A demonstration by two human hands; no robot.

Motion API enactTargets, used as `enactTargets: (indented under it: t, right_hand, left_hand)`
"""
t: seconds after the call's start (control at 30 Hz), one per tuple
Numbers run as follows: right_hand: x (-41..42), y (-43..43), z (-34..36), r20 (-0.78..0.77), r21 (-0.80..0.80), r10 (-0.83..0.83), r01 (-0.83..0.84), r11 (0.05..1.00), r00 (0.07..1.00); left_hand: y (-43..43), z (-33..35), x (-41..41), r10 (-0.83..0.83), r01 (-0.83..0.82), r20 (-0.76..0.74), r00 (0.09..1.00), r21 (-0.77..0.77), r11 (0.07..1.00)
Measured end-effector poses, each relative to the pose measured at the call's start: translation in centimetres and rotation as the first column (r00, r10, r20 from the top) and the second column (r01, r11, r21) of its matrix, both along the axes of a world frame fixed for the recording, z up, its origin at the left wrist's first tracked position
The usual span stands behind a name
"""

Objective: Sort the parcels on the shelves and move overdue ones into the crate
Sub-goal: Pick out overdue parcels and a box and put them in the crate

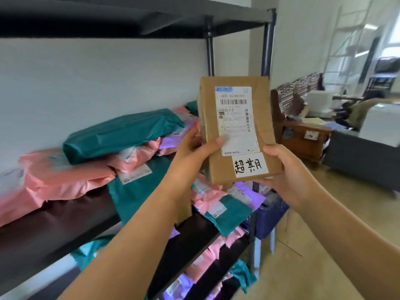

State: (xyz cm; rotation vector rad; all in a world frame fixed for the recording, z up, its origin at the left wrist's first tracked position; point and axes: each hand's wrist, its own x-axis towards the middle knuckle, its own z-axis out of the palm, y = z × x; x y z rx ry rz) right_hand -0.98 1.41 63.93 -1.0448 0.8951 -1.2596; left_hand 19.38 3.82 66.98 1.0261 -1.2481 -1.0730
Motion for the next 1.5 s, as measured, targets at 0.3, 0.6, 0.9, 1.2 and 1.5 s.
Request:
enactTargets:
  t: [0.3, 0.6, 0.9, 1.2, 1.5]
  right_hand:
    - [-16.3, -6.1, -4.3, -0.085, 0.126, -0.152, 0.162, 0.979, 0.985]
    - [-25.5, -10.5, -9.2, -0.184, 0.360, -0.163, 0.221, 0.906, 0.969]
    - [-28.9, -18.7, -14.4, -0.281, 0.604, -0.100, 0.256, 0.755, 0.955]
    - [-29.4, -32.7, -19.5, -0.330, 0.716, -0.036, 0.275, 0.642, 0.943]
    - [-29.4, -42.2, -22.9, -0.324, 0.763, 0.050, 0.230, 0.604, 0.945]
  left_hand:
    - [-9.6, -5.6, -16.8, -0.109, 0.110, -0.018, 0.994, 0.194, 0.975]
    - [-16.0, -12.1, -26.7, -0.106, 0.120, -0.056, 0.993, 0.430, 0.895]
    - [-24.3, -19.1, -30.5, -0.075, 0.075, -0.028, 0.997, 0.640, 0.765]
    - [-37.3, -25.3, -31.9, 0.018, 0.028, -0.051, 0.999, 0.786, 0.618]
    - [-44.6, -28.5, -32.0, 0.107, -0.010, -0.056, 0.993, 0.843, 0.538]
